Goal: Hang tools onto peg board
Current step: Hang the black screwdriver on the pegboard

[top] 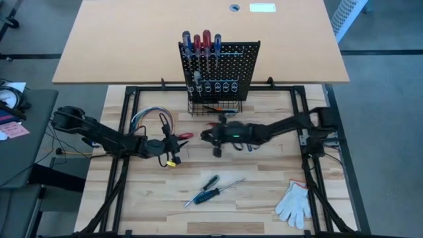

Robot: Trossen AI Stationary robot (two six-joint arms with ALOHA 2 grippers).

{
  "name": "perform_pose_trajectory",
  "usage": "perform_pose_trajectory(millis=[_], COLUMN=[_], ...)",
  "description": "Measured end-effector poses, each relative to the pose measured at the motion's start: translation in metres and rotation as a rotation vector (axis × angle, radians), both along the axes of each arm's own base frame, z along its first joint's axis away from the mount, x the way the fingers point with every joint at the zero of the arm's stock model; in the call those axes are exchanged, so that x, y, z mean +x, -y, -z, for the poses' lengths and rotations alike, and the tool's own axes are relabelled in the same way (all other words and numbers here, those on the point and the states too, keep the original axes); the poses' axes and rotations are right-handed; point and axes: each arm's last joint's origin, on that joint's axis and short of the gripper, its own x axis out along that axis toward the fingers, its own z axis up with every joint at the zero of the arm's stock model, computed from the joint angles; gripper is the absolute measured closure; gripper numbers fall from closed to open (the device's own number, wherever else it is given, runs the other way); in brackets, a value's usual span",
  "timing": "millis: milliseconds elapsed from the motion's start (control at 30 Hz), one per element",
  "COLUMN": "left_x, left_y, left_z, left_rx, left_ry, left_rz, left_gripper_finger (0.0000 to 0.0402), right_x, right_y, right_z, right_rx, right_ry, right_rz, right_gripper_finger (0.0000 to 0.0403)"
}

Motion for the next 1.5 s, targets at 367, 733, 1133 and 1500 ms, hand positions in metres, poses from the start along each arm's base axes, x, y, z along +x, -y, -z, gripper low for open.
perform_pose_trajectory(millis=[367, 733, 1133, 1500], left_x=[0.032, 0.074, 0.108, 0.108], left_y=[0.016, 0.023, 0.026, 0.03], left_z=[0.006, 0.003, -0.026, -0.028], left_rx=[0.002, 0.072, 0.073, 0.113], left_ry=[0.301, 0.41, 0.443, 0.414], left_rz=[0.207, 0.298, 0.239, 0.173], left_gripper_finger=[0.0348, 0.0312, 0.0233, 0.026], right_x=[-0.046, -0.037, -0.037, -0.037], right_y=[-0.025, -0.037, -0.041, -0.048], right_z=[-0.044, -0.067, -0.068, -0.066], right_rx=[-0.004, -0.073, -0.082, -0.104], right_ry=[0.592, 0.668, 0.669, 0.648], right_rz=[-0.191, -0.238, -0.251, -0.275], right_gripper_finger=[0.0296, 0.0296, 0.0296, 0.0296])
